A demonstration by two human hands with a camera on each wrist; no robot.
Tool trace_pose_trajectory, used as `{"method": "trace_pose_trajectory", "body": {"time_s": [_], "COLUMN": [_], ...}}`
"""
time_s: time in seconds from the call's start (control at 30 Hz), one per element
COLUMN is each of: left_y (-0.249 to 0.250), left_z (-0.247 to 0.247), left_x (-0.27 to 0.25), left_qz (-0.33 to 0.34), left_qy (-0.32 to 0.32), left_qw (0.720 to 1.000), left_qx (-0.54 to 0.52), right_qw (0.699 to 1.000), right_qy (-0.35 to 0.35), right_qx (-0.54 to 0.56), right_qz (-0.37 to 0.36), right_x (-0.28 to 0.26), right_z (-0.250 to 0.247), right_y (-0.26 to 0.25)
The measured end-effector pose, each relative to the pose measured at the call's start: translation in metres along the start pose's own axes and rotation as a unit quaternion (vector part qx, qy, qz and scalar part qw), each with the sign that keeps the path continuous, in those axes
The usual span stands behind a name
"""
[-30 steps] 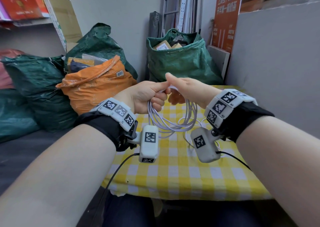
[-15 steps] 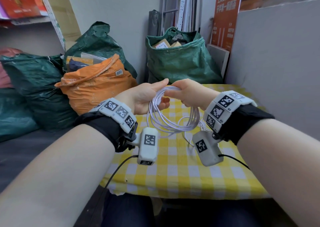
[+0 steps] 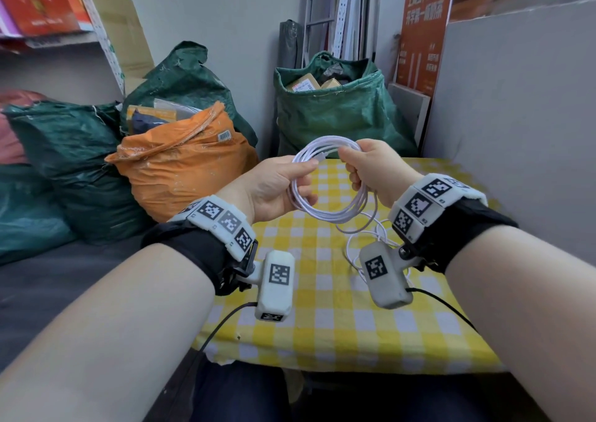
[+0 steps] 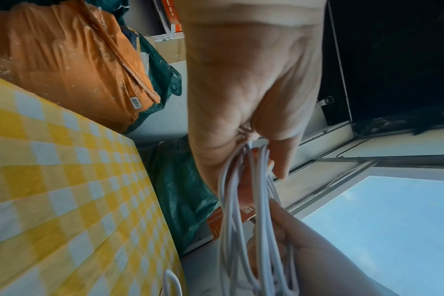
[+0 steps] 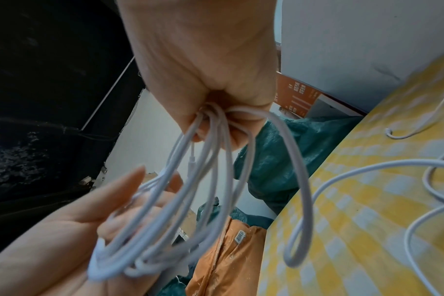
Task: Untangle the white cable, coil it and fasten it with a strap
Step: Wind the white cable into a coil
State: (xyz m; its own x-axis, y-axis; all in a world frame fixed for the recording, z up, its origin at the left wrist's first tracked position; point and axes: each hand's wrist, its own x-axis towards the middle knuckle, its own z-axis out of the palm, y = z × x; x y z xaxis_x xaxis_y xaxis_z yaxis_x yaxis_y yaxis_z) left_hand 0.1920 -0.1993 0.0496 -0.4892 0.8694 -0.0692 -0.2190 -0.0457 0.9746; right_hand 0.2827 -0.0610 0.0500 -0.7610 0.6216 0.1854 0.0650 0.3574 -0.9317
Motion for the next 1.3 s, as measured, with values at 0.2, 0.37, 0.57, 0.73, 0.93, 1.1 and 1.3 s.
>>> {"method": "trace_pose_trajectory", "body": {"time_s": [0.2, 0.37, 0.57, 0.73, 0.93, 1.1, 1.3], "left_y": [0.002, 0.003, 0.003, 0.005, 0.002, 0.003, 0.011], "left_z": [-0.004, -0.003, -0.002, 0.003, -0.004, -0.007, -0.009], "left_x": [0.001, 0.004, 0.005, 0.004, 0.004, 0.004, 0.008], "left_qz": [0.008, 0.006, -0.016, -0.042, -0.026, -0.020, -0.045], "left_qy": [0.008, 0.025, 0.017, -0.004, -0.040, -0.054, -0.002], "left_qw": [1.000, 0.999, 0.986, 0.975, 0.999, 0.995, 0.999], "left_qx": [0.018, 0.029, 0.168, 0.220, 0.024, -0.086, -0.008], "right_qw": [0.997, 0.991, 0.969, 0.963, 0.942, 0.935, 0.937], "right_qy": [-0.064, -0.102, -0.176, -0.186, -0.151, -0.181, -0.242], "right_qx": [0.046, 0.073, 0.128, 0.119, 0.255, 0.258, 0.196], "right_qz": [0.013, 0.042, 0.113, 0.156, 0.157, 0.163, 0.161], "right_x": [-0.008, -0.010, -0.013, -0.010, -0.008, -0.011, -0.018], "right_z": [-0.003, -0.005, -0.011, -0.008, -0.009, -0.013, -0.016], "right_y": [-0.004, -0.005, -0.010, -0.008, -0.007, -0.009, -0.010]}}
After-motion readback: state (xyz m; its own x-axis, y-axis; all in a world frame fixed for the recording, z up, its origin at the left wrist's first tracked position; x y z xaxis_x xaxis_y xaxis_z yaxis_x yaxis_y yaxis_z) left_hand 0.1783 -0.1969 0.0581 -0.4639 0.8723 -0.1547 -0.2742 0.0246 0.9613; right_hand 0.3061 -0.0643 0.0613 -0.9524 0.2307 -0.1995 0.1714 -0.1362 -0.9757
